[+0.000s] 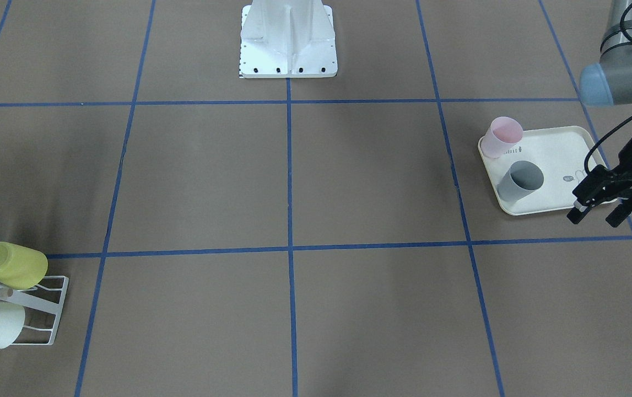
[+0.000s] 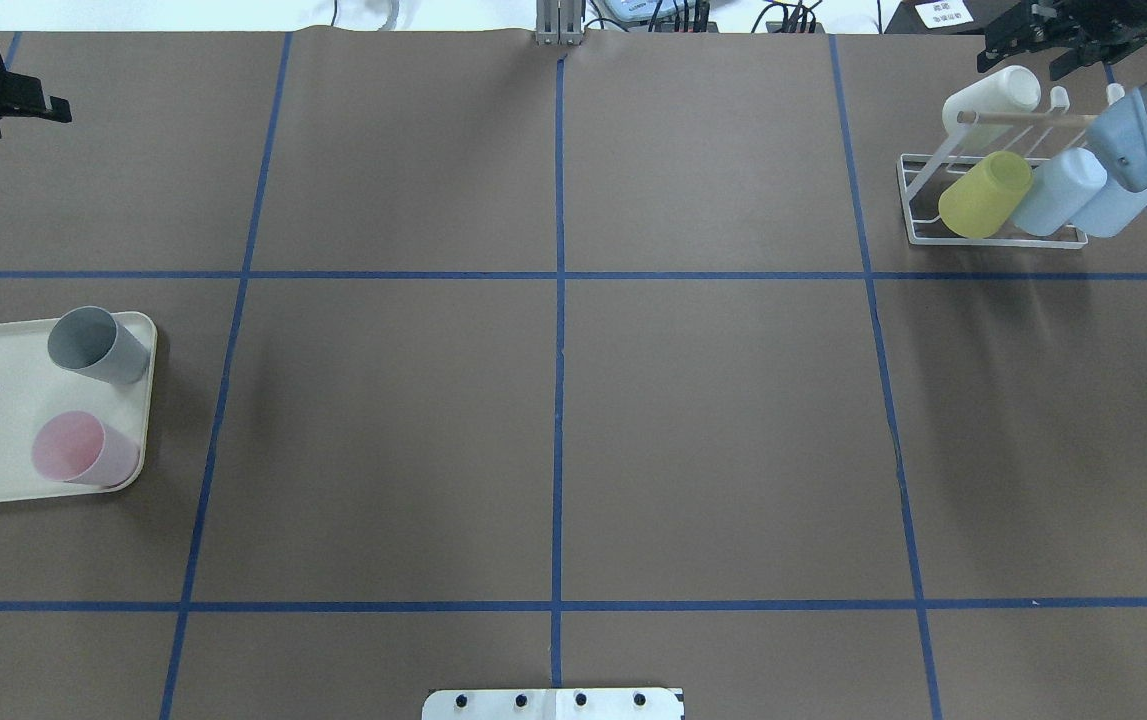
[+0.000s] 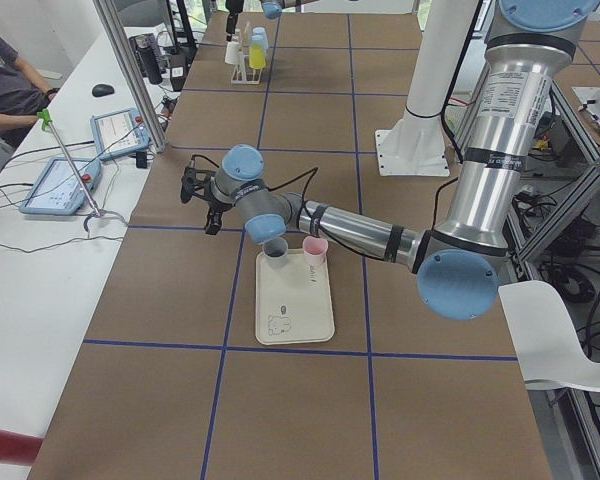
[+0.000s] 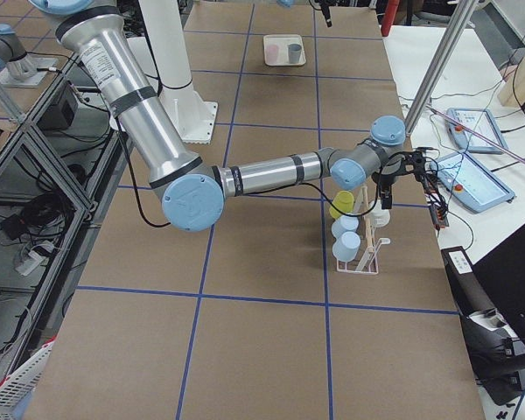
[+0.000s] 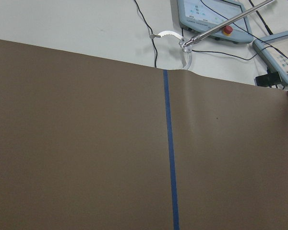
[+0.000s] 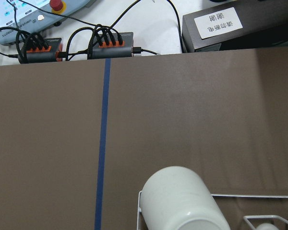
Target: Transfer IKEA cup to right arm and place on rack
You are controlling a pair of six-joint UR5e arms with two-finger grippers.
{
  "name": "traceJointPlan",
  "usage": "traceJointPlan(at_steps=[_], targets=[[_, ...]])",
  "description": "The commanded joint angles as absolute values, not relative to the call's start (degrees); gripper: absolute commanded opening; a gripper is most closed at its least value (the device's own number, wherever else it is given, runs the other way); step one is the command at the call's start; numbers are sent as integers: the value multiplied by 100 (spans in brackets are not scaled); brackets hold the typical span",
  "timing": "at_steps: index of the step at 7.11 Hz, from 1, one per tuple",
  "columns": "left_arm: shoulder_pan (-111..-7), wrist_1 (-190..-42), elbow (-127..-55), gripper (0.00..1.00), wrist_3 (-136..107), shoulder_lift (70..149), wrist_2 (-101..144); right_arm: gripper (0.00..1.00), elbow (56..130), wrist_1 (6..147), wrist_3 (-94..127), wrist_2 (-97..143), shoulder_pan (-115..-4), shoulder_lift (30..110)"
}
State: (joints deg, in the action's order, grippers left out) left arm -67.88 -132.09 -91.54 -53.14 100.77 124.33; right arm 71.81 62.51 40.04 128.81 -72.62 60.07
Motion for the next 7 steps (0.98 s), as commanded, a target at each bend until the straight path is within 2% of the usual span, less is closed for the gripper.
traceJointPlan(at_steps=[1, 3, 5, 7], targets=[[-6619, -12973, -9210, 99, -5054, 9749, 12437, 99, 7286, 6258, 4043, 12893, -7260, 6003], [-6347, -12807, -9272, 99, -5071, 9397, 12680, 99, 7400, 6267, 4052, 12972, -7268, 6012], [-6128, -12709, -9728, 97, -5089, 8914, 12911, 99, 7558, 6267, 4139, 13008, -7269, 6073], [-5705, -12289, -9686, 92, -5115, 8912, 12850, 99, 7637, 6267, 4358, 13008, -7251, 6065]])
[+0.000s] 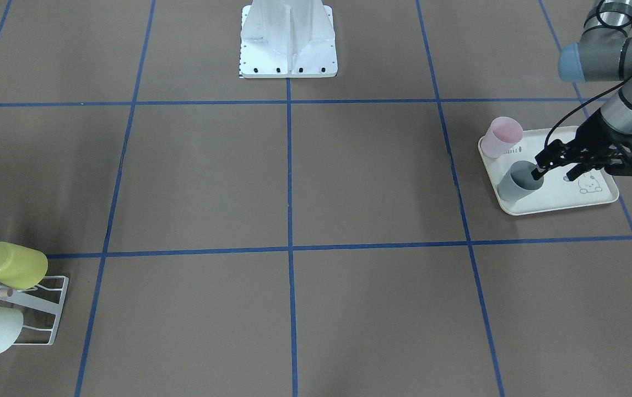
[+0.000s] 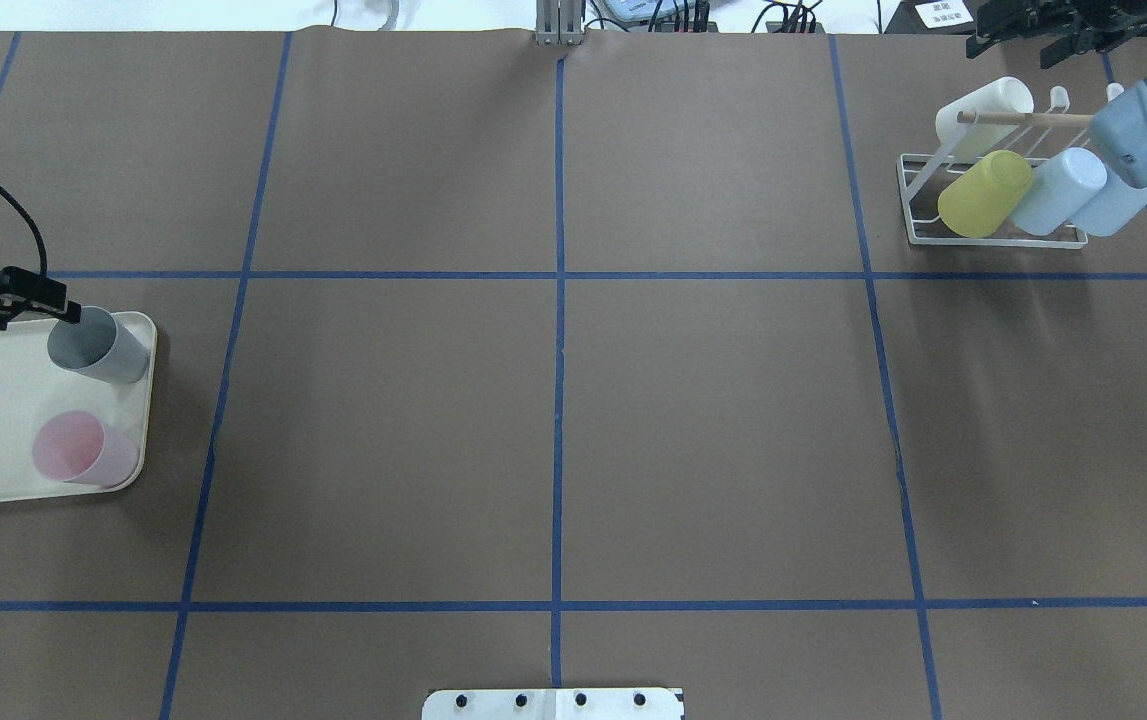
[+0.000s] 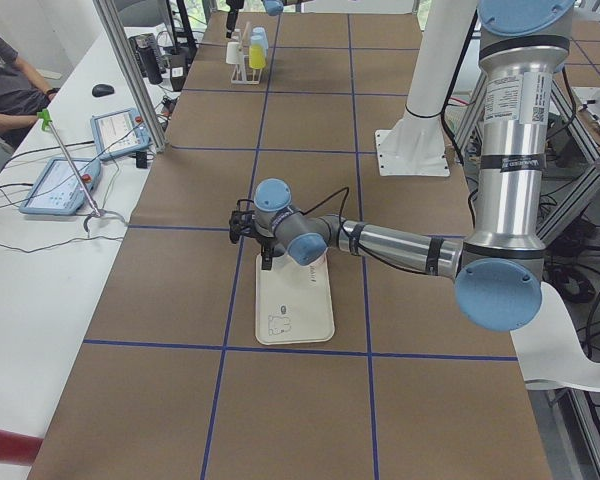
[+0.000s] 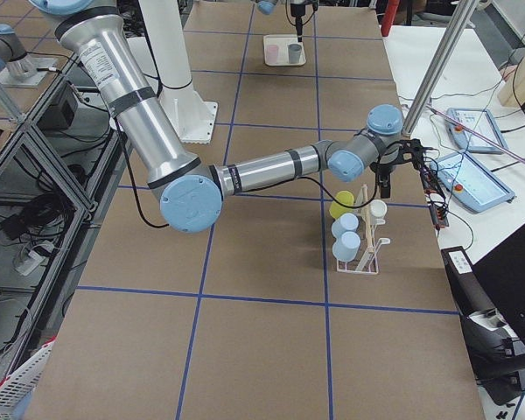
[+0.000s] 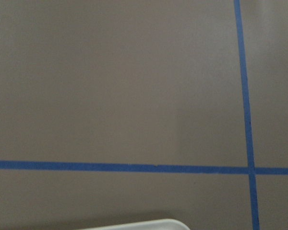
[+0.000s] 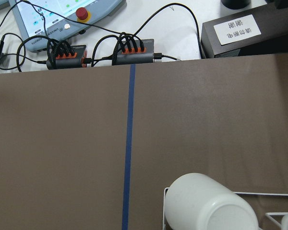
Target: Transfer IKEA cup to right arm and place on rack
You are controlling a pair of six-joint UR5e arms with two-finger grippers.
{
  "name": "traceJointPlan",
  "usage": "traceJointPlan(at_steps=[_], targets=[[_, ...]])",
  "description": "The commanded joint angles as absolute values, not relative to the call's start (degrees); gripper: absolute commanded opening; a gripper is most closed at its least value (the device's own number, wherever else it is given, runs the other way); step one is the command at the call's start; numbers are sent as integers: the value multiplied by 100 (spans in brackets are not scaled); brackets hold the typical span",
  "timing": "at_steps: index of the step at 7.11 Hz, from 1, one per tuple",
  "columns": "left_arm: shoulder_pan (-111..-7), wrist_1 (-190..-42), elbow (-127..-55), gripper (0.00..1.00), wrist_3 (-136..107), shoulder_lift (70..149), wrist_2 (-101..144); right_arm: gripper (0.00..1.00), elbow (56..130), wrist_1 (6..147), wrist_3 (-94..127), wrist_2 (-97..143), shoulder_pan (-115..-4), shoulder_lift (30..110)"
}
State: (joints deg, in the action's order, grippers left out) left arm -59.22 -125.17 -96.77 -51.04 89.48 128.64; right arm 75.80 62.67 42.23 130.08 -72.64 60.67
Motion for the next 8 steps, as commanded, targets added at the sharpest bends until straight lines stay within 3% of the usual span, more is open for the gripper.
traceJointPlan(at_steps=[1, 2, 3, 4, 6, 8], targets=[[-5643, -12278, -9668, 85, -5107, 8895, 12789, 99, 7638, 6267, 4385, 13017, -7251, 6064], [-5634, -12244, -9659, 63, -5115, 8903, 12762, 99, 7646, 6267, 4429, 13017, -7251, 6064], [-5634, -12208, -9650, 14, -5115, 8929, 12762, 99, 7664, 6258, 4456, 13017, -7251, 6064], [-5625, -12199, -9659, 0, -5098, 8947, 12770, 99, 7690, 6267, 4456, 13017, -7251, 6082], [-5808, -12199, -9921, 0, -5115, 8956, 12823, 99, 7734, 6258, 4465, 13008, -7242, 6126], [-6082, -11738, -10779, 0, -5150, 8921, 12823, 99, 8066, 6249, 5050, 13008, -7112, 6135]])
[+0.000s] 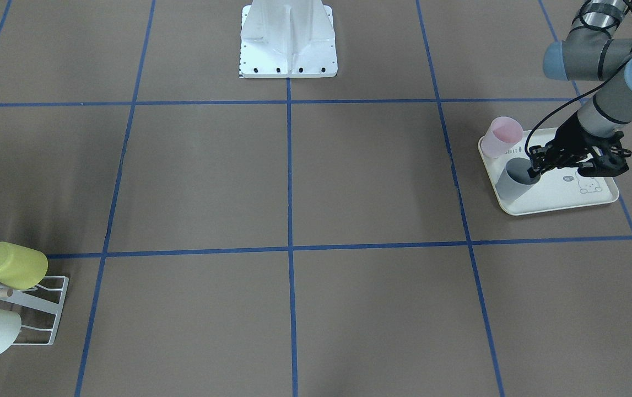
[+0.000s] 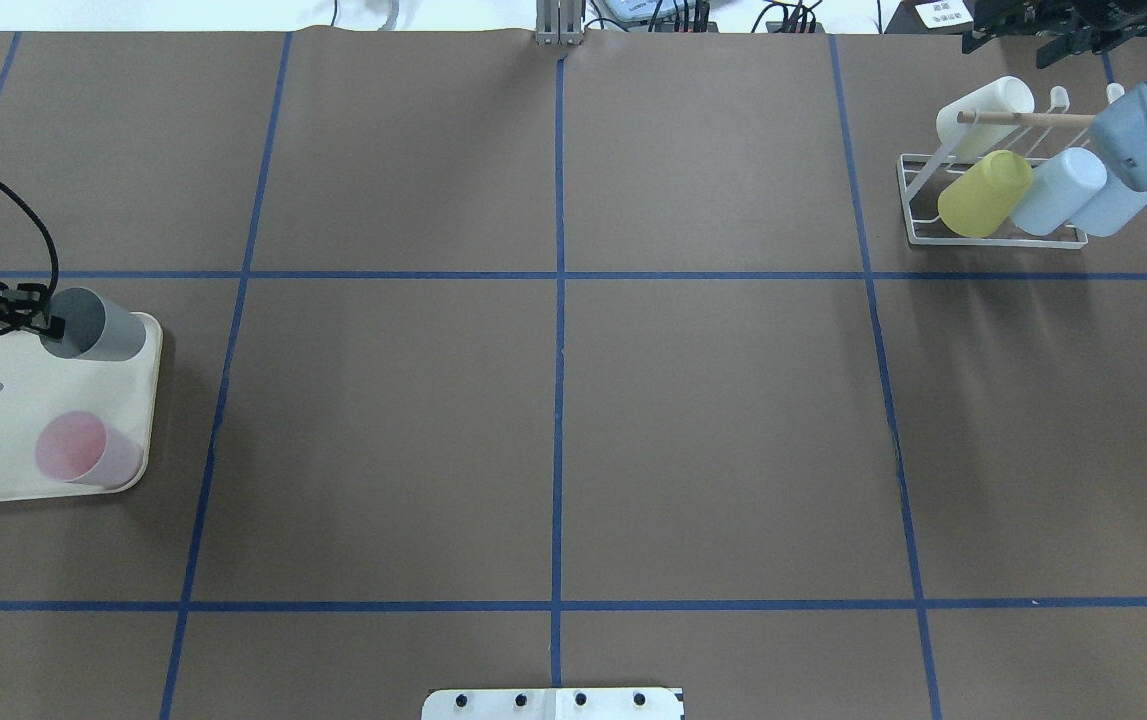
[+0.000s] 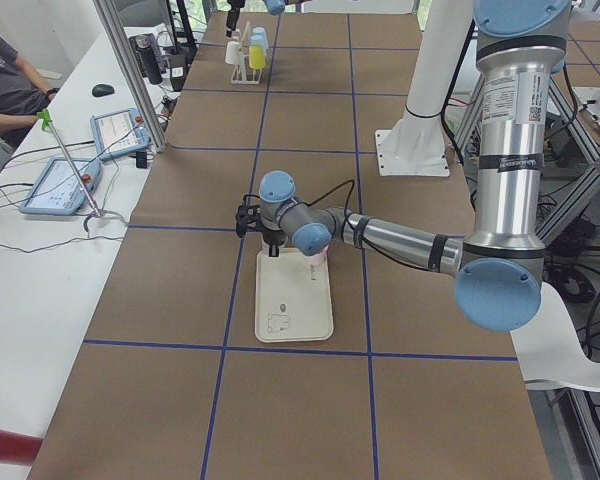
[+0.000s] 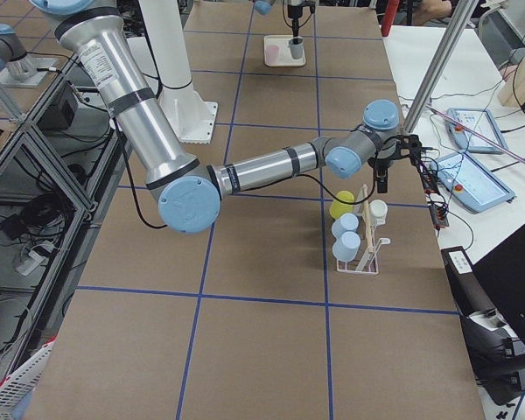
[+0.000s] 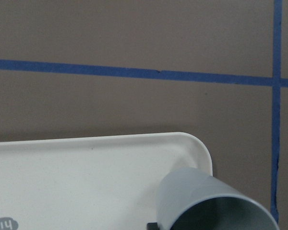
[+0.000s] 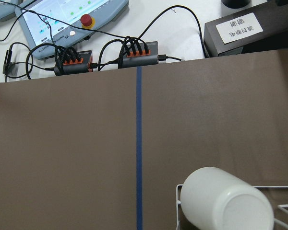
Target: Transfer IKEA cup to right arm and place on rack
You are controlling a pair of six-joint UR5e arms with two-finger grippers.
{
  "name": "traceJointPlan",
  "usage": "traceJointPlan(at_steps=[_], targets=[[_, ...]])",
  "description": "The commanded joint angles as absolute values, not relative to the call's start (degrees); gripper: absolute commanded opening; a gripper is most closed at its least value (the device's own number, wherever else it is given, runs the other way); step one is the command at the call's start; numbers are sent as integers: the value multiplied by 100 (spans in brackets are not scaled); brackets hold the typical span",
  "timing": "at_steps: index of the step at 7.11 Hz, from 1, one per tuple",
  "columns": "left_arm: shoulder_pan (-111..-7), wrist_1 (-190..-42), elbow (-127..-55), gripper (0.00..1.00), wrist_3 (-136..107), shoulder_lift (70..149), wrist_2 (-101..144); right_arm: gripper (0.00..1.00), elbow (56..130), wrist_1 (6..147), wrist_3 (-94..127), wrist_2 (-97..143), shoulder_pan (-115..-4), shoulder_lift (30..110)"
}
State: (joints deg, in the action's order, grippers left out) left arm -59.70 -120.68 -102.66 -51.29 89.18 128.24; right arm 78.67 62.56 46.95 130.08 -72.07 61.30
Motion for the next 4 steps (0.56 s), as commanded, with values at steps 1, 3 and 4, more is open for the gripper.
traceJointPlan(at_steps=[1, 3, 4], targets=[[-6039, -11116, -11245, 0, -5411, 9034, 12806, 99, 8208, 6240, 5384, 12999, -7006, 6135], [-6003, -11118, -11504, 0, -6665, 9499, 12850, 98, 9004, 6240, 6374, 12999, -6700, 6327], [-5794, -11223, -11514, 0, -7376, 9919, 12850, 98, 9487, 6240, 6981, 12982, -6488, 6415]])
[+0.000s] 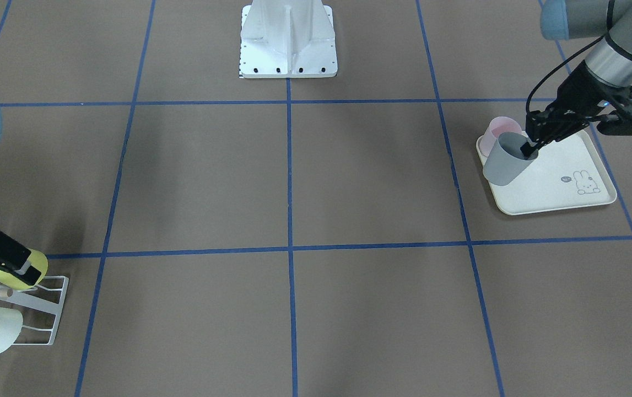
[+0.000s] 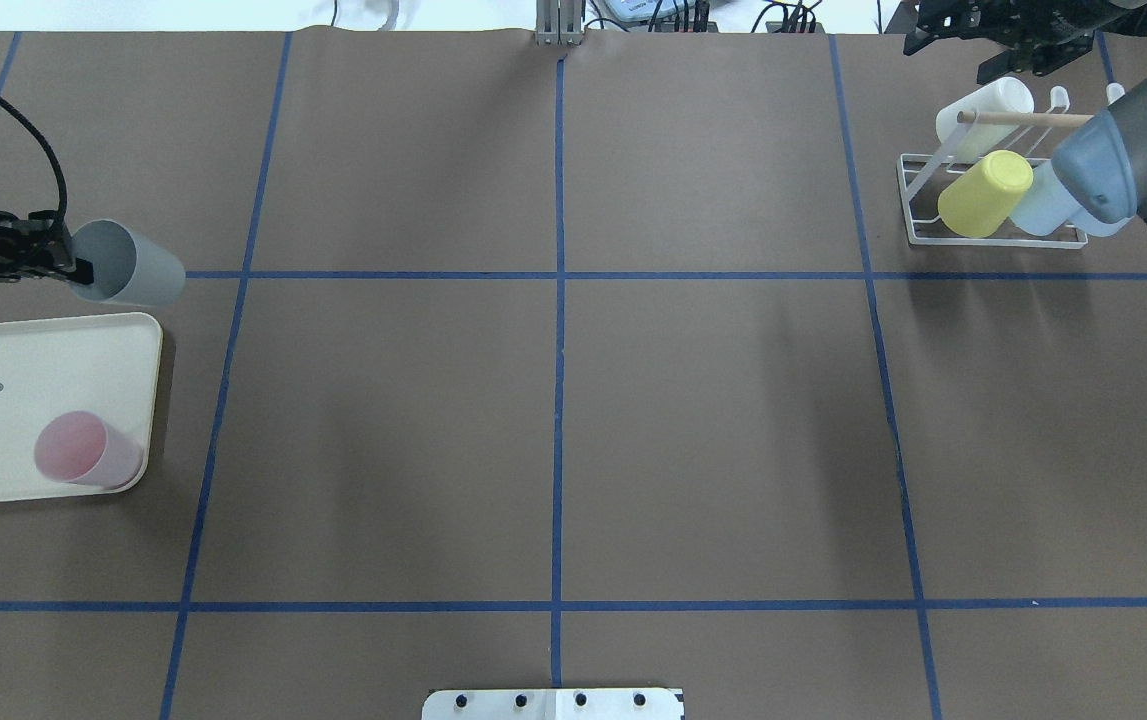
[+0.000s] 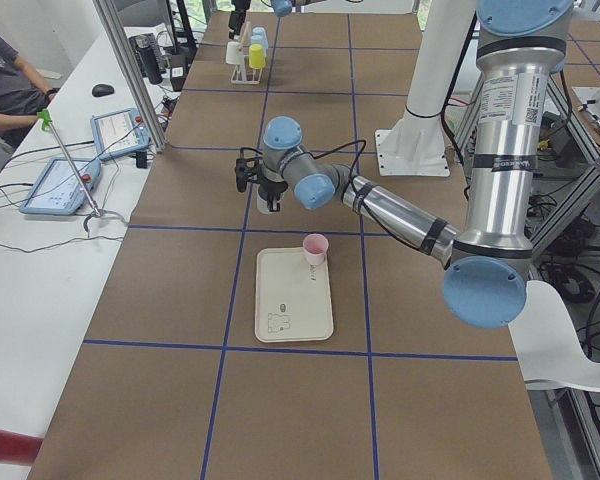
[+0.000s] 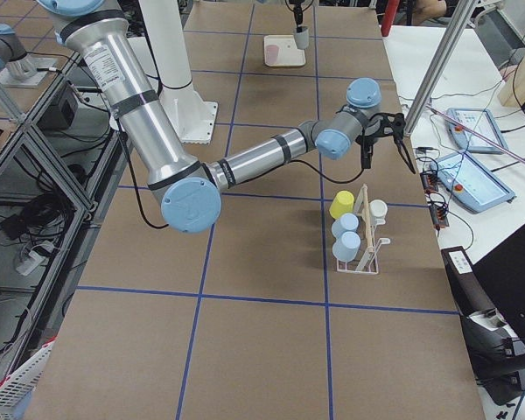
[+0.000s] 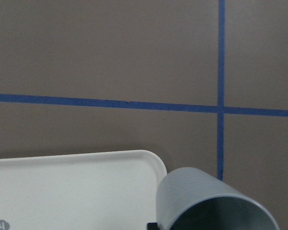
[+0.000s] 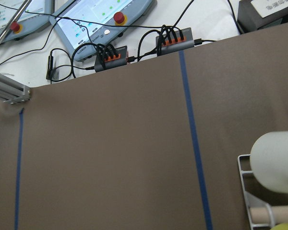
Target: Transfer IKEA cup to right arm and place on rack
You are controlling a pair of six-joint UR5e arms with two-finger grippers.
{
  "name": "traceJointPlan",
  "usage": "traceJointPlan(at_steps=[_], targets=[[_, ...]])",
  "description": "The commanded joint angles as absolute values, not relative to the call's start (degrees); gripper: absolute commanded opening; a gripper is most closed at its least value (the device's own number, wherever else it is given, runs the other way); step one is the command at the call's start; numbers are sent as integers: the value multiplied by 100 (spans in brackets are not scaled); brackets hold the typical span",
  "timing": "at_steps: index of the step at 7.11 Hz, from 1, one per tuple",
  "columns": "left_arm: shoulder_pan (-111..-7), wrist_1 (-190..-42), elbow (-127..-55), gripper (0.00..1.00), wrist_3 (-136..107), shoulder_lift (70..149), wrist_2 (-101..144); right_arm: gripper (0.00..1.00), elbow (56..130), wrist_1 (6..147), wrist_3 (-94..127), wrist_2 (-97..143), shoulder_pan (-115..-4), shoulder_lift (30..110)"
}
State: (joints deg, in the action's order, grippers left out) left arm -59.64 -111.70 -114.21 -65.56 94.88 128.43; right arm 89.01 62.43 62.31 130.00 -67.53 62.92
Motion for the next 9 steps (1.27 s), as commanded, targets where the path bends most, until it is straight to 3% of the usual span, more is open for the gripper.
traceJointPlan(at_steps=[1, 4, 5, 7, 9], targets=[[-5244, -11232, -11479, 0, -8122, 10462, 12763, 98, 9962, 6249, 7596, 12947, -6286, 6460], [-4337, -12288, -11200, 0, -9599, 11492, 12736, 98, 10896, 6240, 8776, 12554, -5330, 6513], [-4063, -13323, -10858, 0, -10537, 11766, 12205, 98, 11177, 6127, 9085, 12281, -4969, 6487], [-3368, -15947, -10182, 0, -11719, 11777, 10765, 98, 11075, 4561, 10275, 12112, -4659, 6521], [-3235, -19021, -8928, 0, -12818, 11777, 9988, 98, 10969, 3354, 10913, 12032, -4527, 6583]])
